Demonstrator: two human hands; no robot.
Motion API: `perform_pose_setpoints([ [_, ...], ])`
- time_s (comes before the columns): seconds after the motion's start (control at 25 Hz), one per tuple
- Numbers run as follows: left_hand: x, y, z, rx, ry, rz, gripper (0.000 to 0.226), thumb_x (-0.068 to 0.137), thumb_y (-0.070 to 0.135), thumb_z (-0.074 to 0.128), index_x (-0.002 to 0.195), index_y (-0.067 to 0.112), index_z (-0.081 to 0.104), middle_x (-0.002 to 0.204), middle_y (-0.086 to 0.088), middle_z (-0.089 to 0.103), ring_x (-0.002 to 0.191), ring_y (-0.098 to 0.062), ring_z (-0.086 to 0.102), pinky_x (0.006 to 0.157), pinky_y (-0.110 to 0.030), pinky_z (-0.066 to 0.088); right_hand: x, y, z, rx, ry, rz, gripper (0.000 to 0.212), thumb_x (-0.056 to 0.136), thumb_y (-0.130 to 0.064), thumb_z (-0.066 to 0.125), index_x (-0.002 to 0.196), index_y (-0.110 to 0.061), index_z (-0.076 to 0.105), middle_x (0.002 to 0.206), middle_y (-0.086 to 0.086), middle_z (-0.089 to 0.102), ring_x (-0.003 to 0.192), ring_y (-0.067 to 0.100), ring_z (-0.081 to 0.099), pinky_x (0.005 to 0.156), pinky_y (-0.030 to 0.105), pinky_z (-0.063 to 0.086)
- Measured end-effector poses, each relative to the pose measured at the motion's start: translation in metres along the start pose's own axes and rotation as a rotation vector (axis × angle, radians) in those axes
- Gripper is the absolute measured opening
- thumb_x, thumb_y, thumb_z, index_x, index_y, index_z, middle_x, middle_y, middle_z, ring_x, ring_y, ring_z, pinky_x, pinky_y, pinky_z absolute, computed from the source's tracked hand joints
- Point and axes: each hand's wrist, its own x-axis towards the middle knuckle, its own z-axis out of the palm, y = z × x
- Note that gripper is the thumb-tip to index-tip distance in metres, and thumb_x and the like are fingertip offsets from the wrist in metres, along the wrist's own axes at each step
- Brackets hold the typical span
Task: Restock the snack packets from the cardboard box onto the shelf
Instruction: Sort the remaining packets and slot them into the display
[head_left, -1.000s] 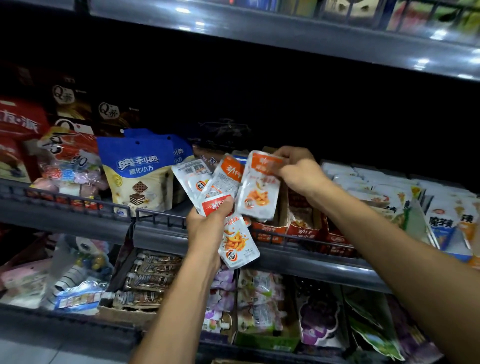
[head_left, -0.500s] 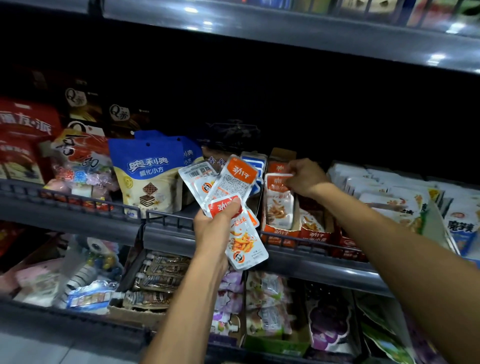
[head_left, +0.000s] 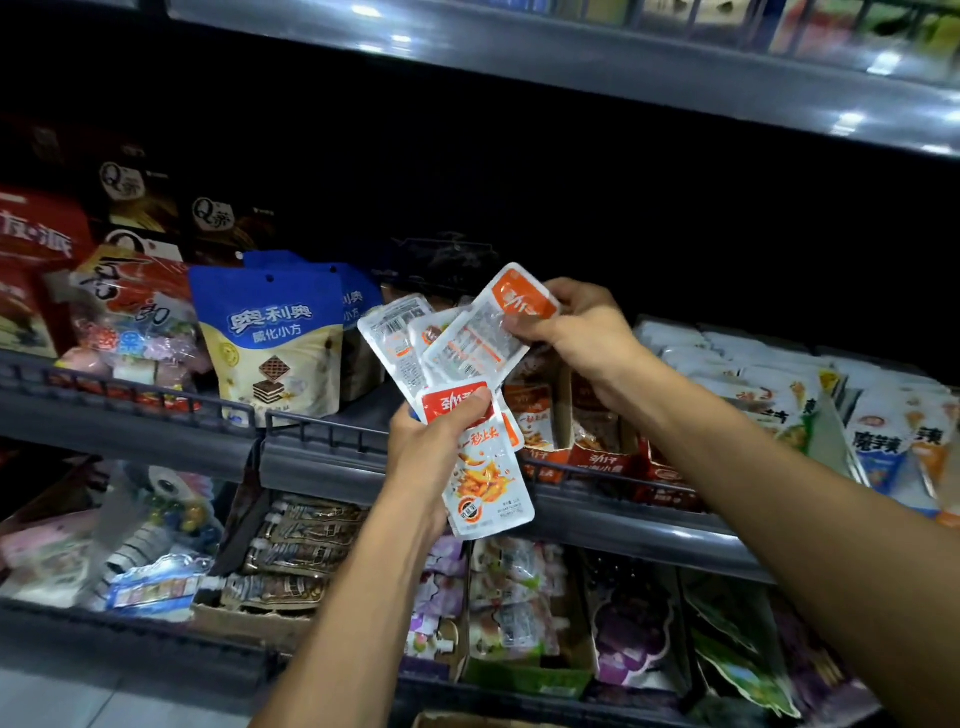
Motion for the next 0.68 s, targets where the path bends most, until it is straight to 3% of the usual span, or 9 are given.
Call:
perform_pose_setpoints([
  [0.08, -0.001, -0.001, 0.000, -0.003, 0.026, -0.013, 0.032, 0.080, 0.014, 0.080, 0.109, 0.011, 0.066, 0.093, -0.012, 0.077, 0.074, -0.025, 0.074, 0.065, -0.038, 0.061, 0.004, 0.000, -0.011, -0.007, 0.044, 0.003, 0.019, 0.078, -0.012, 0.078, 0.092, -0.011, 0.066, 0.086, 0.004, 0.071, 0.072, 0.015, 0.067, 0.067, 0.026, 0.057],
  [0.24, -0.003, -0.002, -0.001, -0.021, -0.038, -0.028, 0.028, 0.082, 0.015, 0.077, 0.109, 0.011, 0.069, 0.095, -0.011, 0.077, 0.080, -0.027, 0.075, 0.073, -0.043, 0.060, 0.002, 0.002, -0.029, -0.117, -0.226, 0.129, 0.023, 0.078, -0.011, 0.077, 0.100, -0.011, 0.071, 0.095, 0.009, 0.074, 0.088, 0.022, 0.070, 0.089, 0.039, 0.055],
  [0.36, -0.004, -0.001, 0.000, -0.050, -0.060, -0.009, 0.021, 0.085, 0.021, 0.074, 0.105, 0.016, 0.070, 0.099, -0.009, 0.077, 0.086, -0.027, 0.074, 0.081, -0.047, 0.059, -0.001, -0.003, -0.032, -0.184, -0.321, 0.108, 0.021, 0.083, -0.004, 0.070, 0.102, -0.015, 0.070, 0.095, 0.011, 0.074, 0.082, 0.020, 0.069, 0.074, 0.031, 0.056],
  [0.44, -0.003, 0.000, -0.001, -0.088, -0.028, 0.016, 0.014, 0.087, 0.022, 0.072, 0.100, 0.020, 0.069, 0.095, -0.005, 0.077, 0.083, -0.025, 0.075, 0.080, -0.045, 0.059, -0.001, -0.003, -0.028, -0.129, -0.226, 0.098, 0.025, 0.085, 0.001, 0.066, 0.107, -0.009, 0.069, 0.090, 0.013, 0.072, 0.065, 0.015, 0.065, 0.052, 0.022, 0.052],
  [0.52, 0.000, 0.001, -0.002, -0.120, 0.028, 0.034, 0.009, 0.087, 0.021, 0.072, 0.096, 0.021, 0.068, 0.092, -0.004, 0.077, 0.082, -0.024, 0.074, 0.079, -0.045, 0.058, 0.001, -0.001, -0.028, -0.066, -0.021, 0.079, 0.023, 0.085, -0.001, 0.067, 0.107, -0.007, 0.068, 0.088, 0.009, 0.070, 0.057, 0.009, 0.063, 0.047, 0.017, 0.049],
  [0.68, 0.006, 0.000, -0.008, -0.156, 0.126, 0.025, 0.013, 0.089, 0.021, 0.071, 0.102, 0.019, 0.068, 0.093, -0.005, 0.077, 0.076, -0.021, 0.074, 0.072, -0.042, 0.060, 0.010, 0.001, -0.047, -0.018, 0.150, 0.049, 0.023, 0.086, -0.015, 0.070, 0.108, -0.009, 0.070, 0.104, 0.012, 0.072, 0.085, 0.024, 0.070, 0.077, 0.035, 0.058],
])
